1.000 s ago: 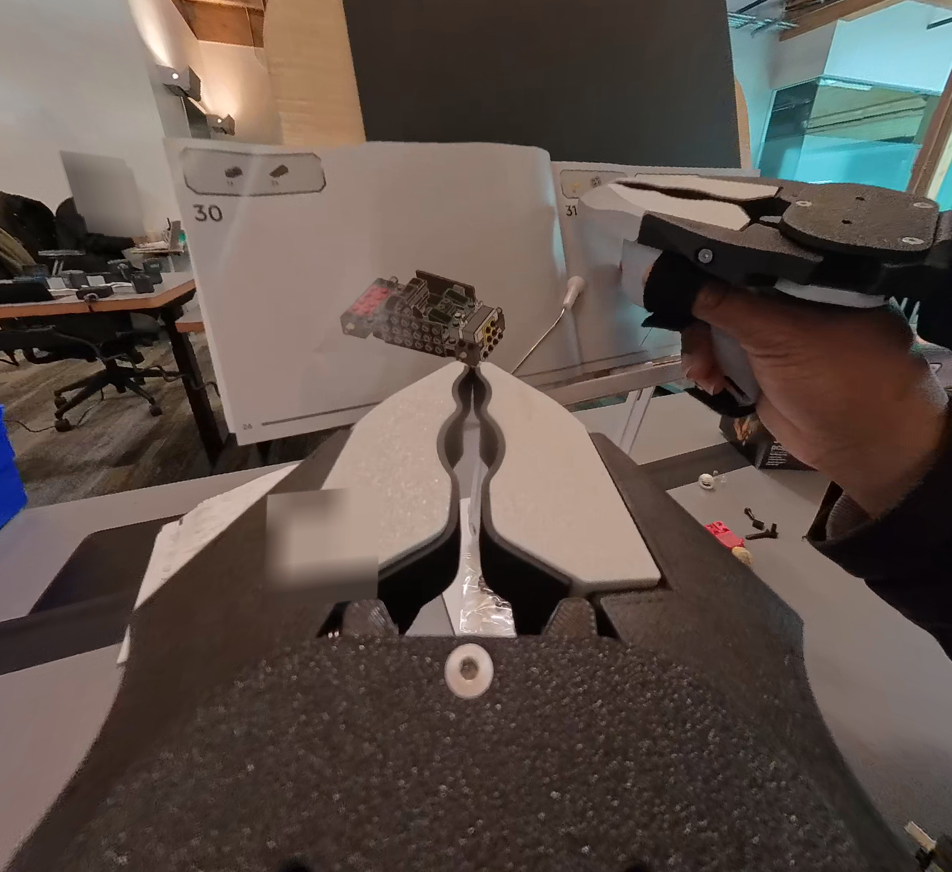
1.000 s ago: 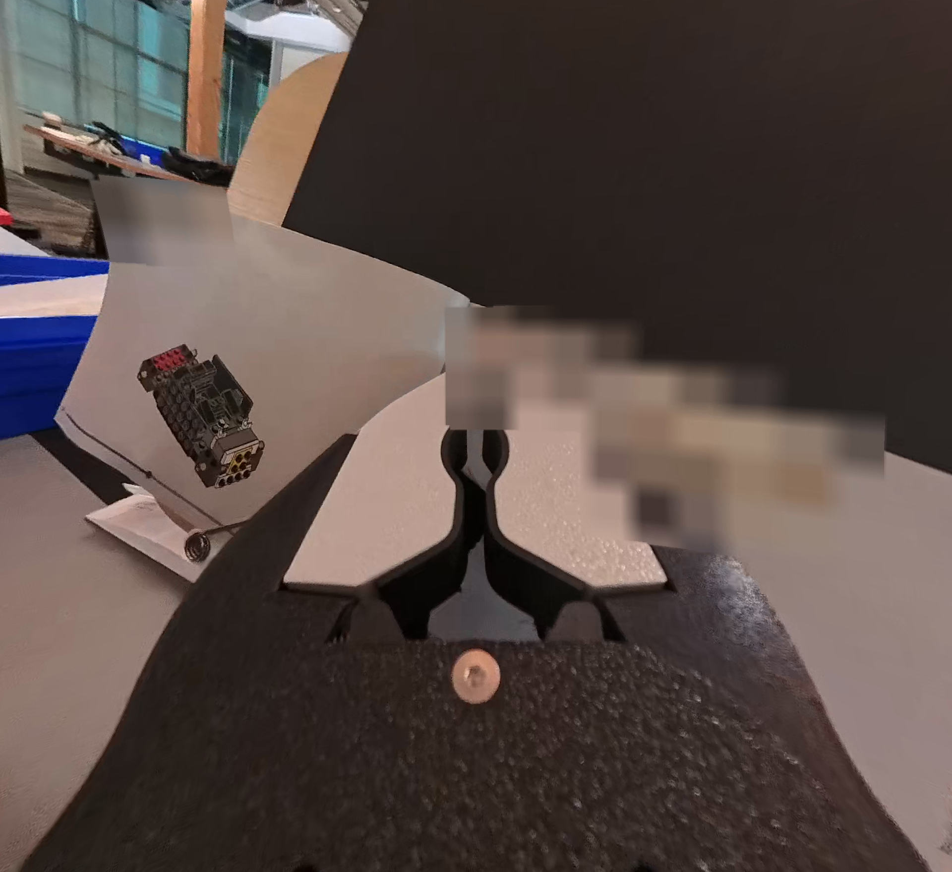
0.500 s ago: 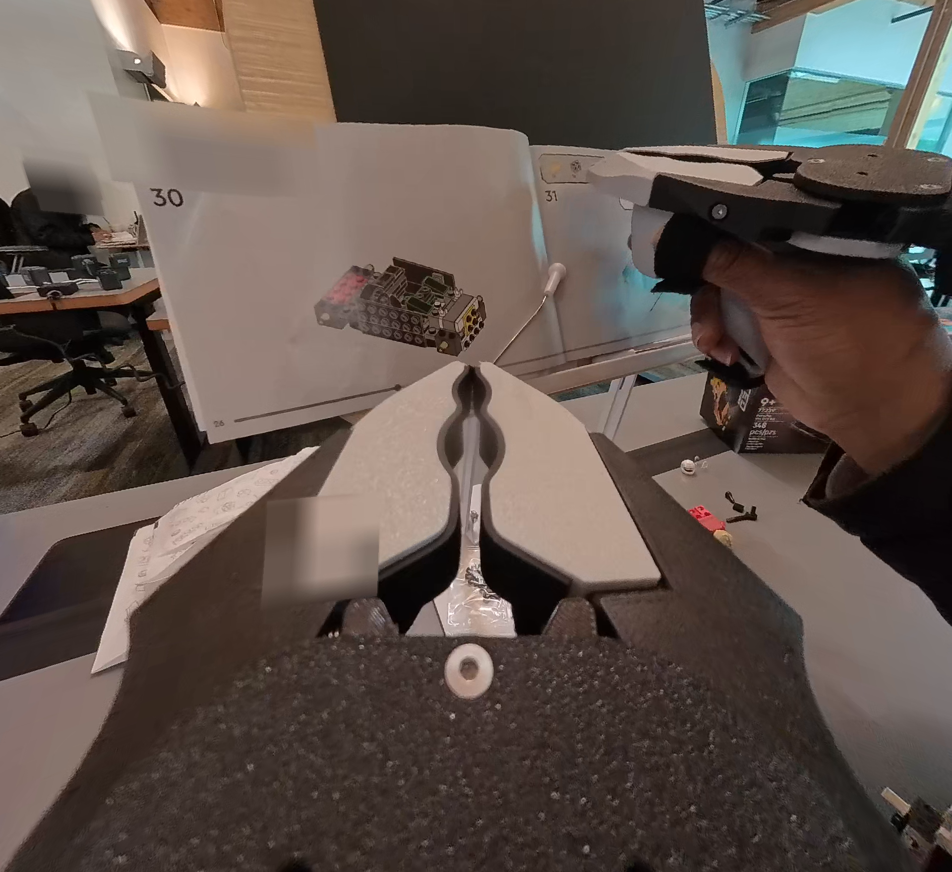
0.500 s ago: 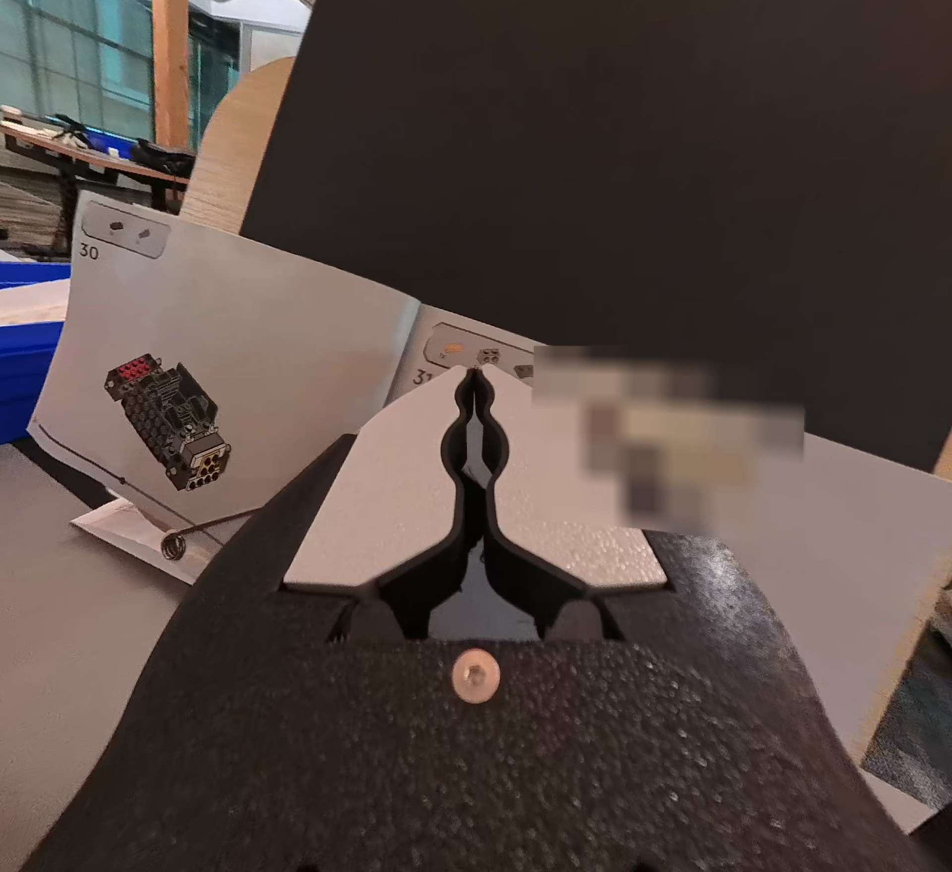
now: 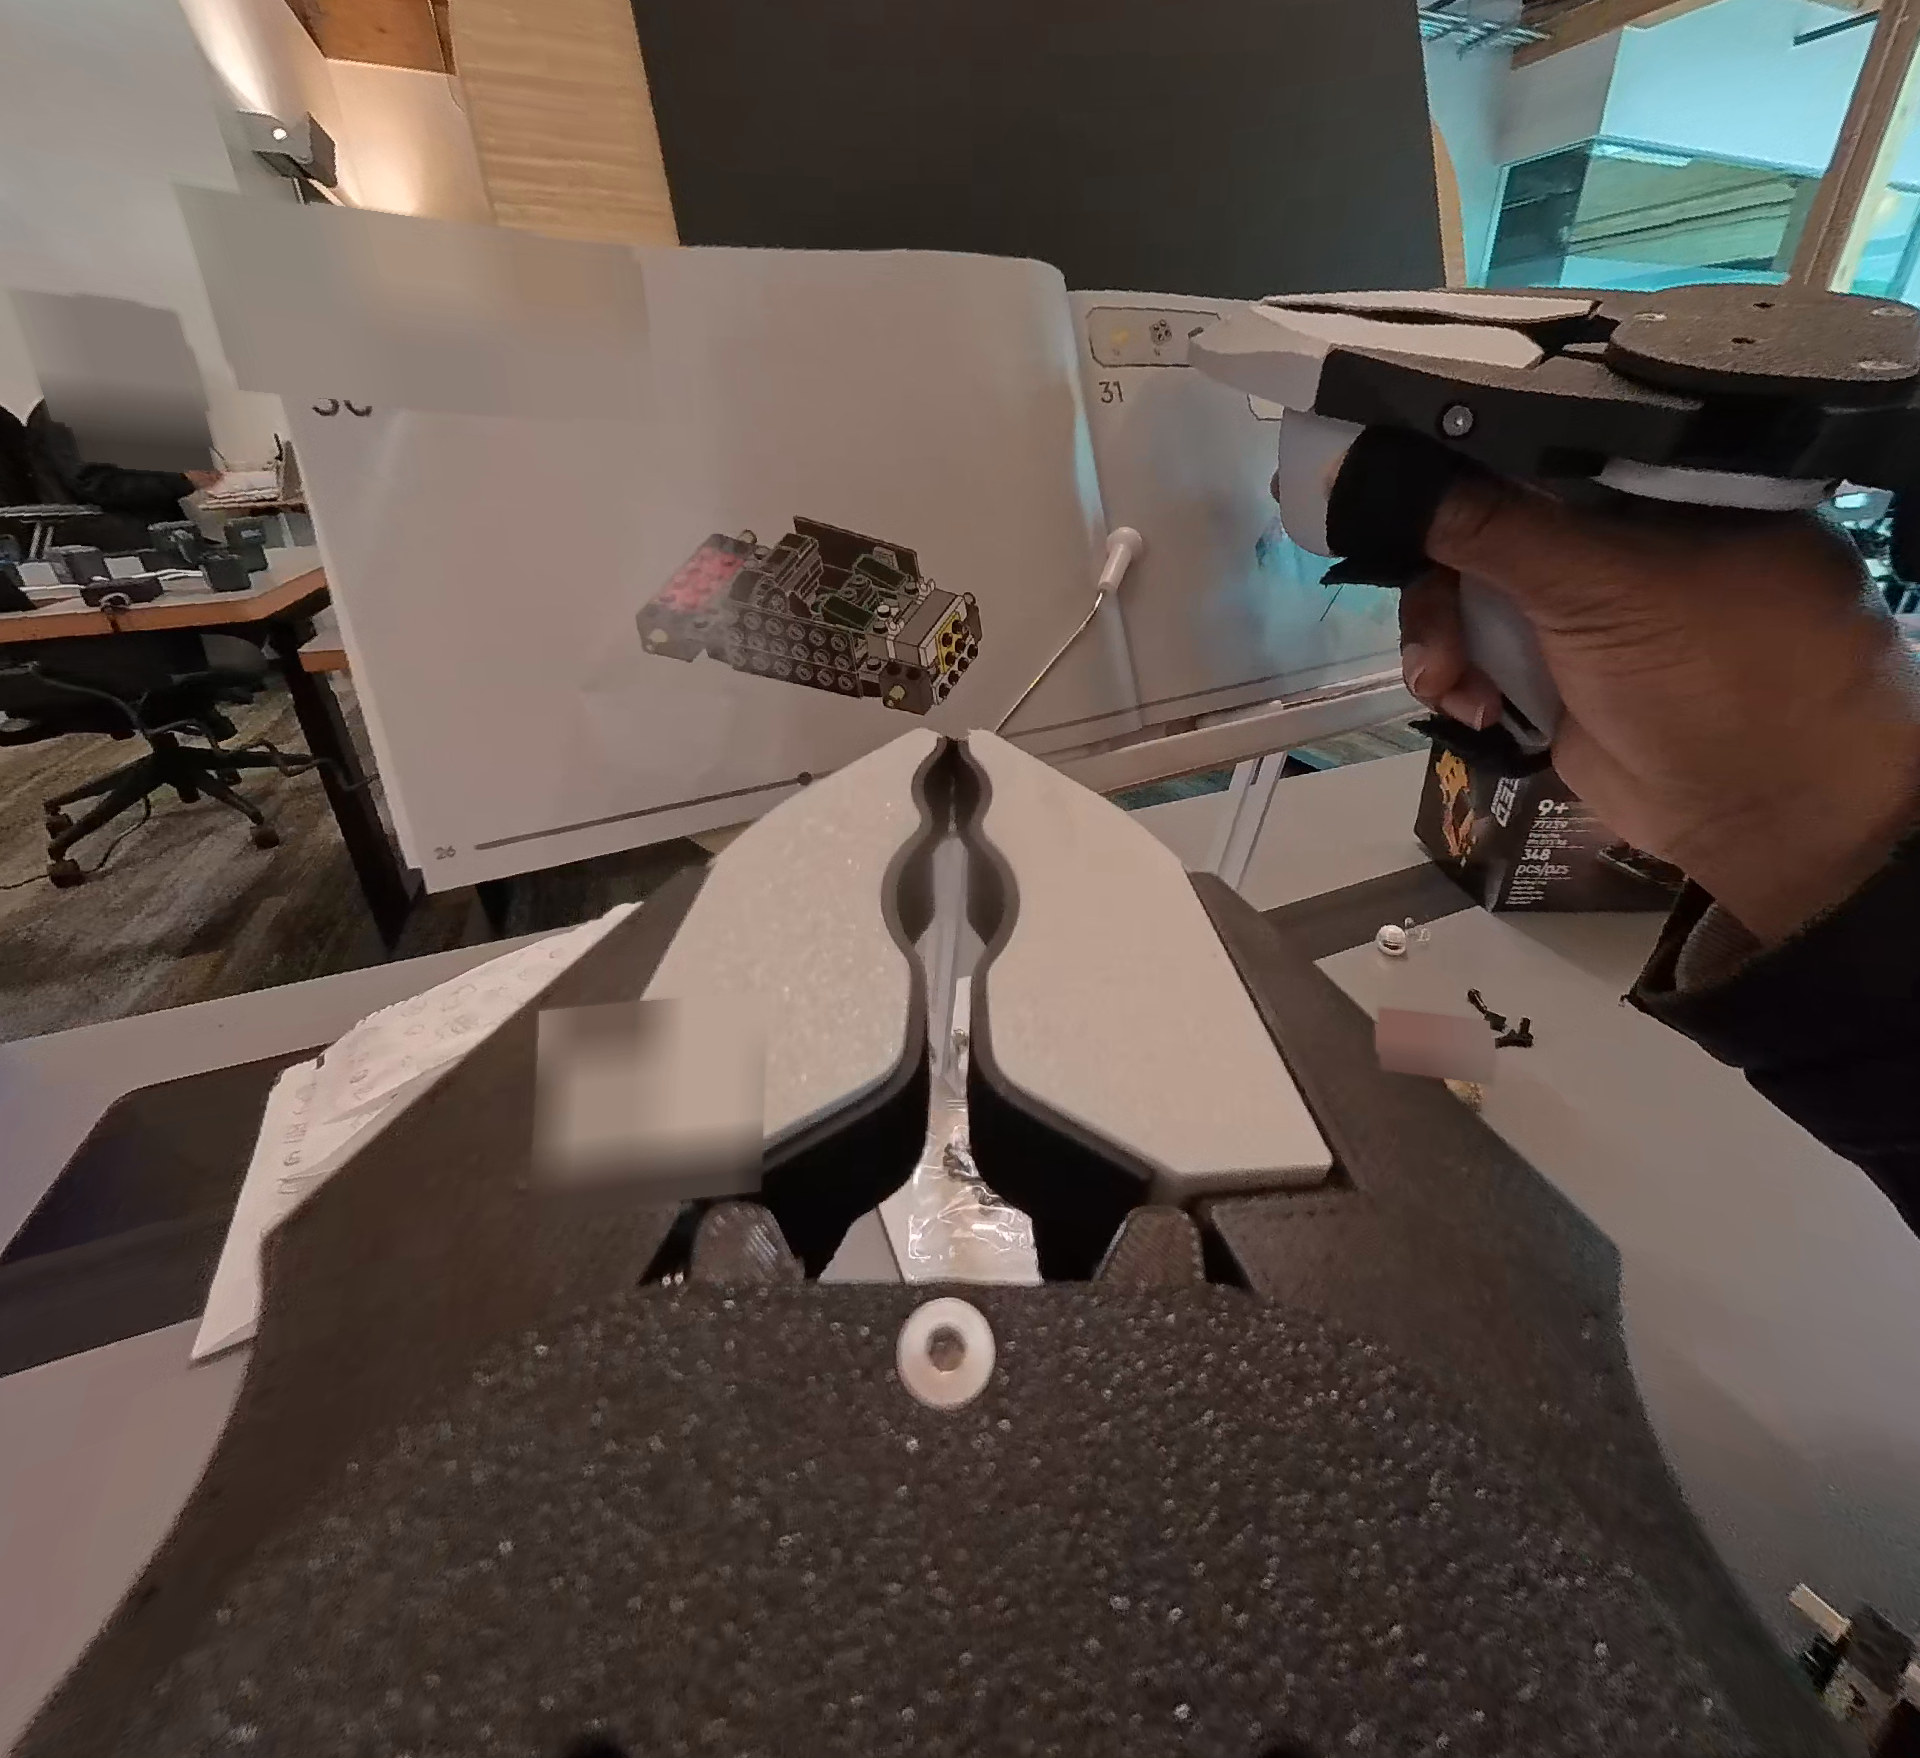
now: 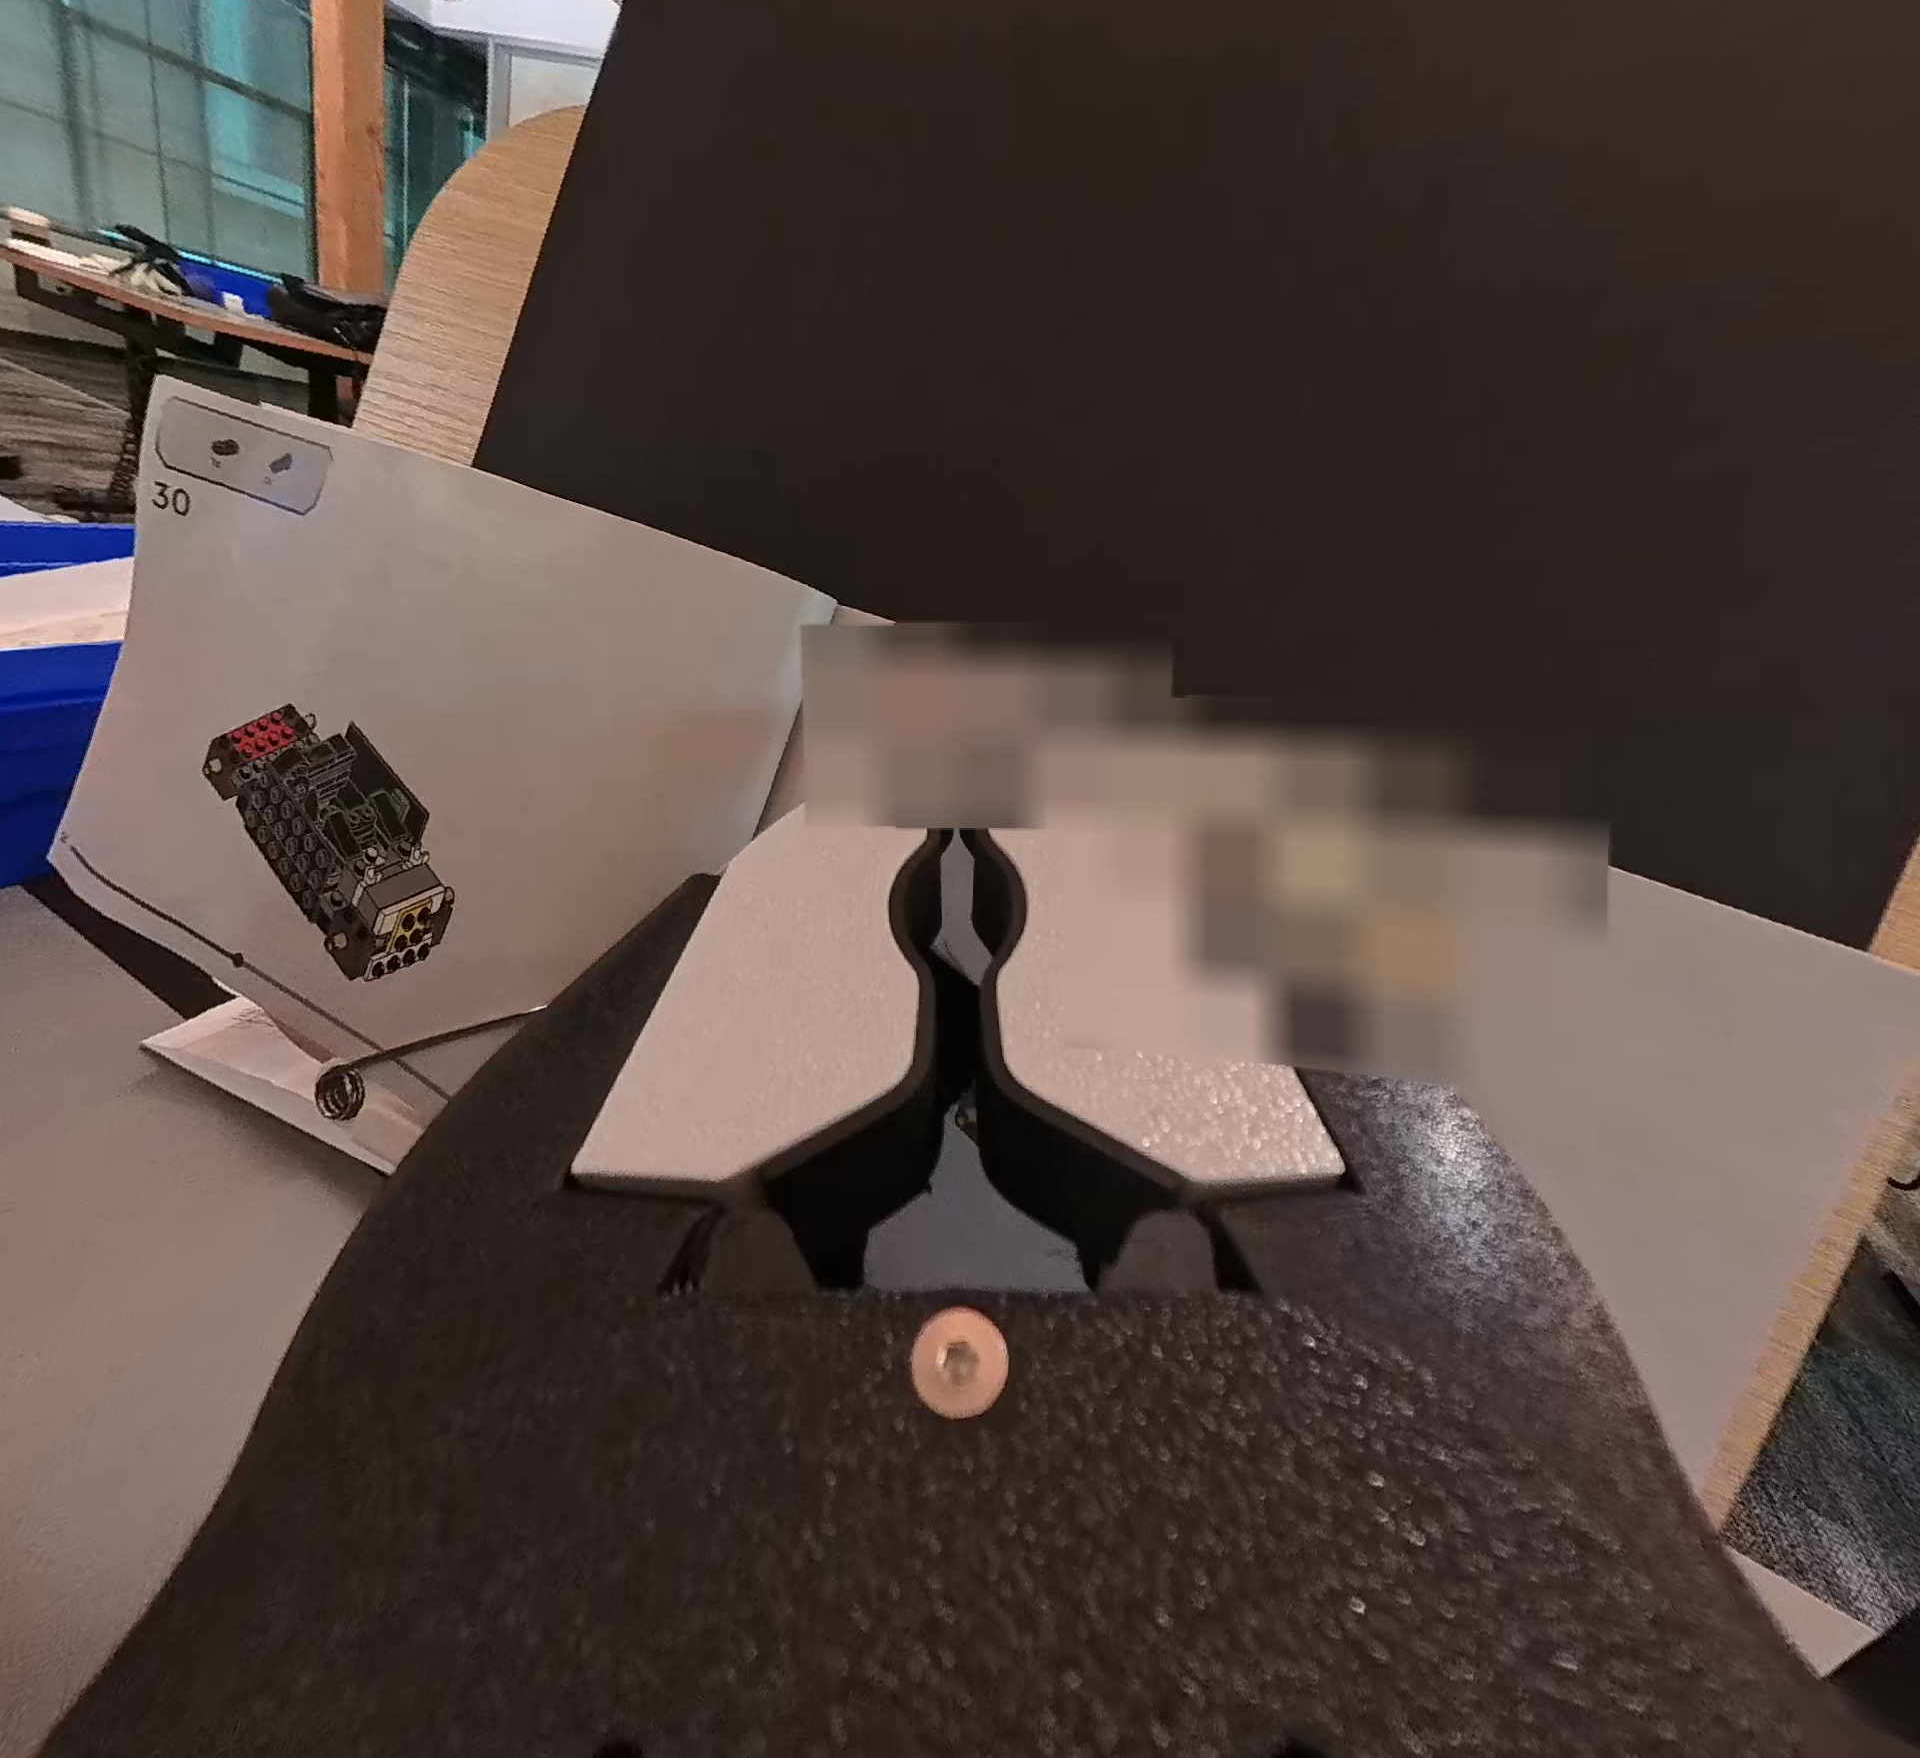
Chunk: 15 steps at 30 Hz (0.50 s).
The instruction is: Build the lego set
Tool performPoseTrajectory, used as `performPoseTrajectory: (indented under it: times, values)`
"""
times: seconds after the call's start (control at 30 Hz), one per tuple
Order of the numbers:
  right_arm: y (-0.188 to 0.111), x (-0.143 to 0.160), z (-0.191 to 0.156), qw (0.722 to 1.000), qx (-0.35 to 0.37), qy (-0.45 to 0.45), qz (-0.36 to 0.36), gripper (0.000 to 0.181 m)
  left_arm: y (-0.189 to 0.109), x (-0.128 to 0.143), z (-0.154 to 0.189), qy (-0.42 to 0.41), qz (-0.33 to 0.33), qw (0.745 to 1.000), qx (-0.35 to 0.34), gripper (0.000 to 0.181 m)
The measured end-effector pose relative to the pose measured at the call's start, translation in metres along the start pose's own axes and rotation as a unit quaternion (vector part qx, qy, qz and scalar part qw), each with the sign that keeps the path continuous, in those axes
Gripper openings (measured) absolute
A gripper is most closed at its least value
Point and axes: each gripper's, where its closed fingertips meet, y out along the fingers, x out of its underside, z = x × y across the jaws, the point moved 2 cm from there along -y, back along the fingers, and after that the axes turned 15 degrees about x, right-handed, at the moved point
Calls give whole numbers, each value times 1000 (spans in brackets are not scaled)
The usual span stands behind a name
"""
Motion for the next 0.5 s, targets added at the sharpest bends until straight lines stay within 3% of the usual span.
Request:
performPoseTrajectory:
  times: [0.5]
  values:
    - [-2, 5, 20, 1000, 2, 26, -13, 0, 0, 2, 0, -1, -2, 1000, 2, 0]
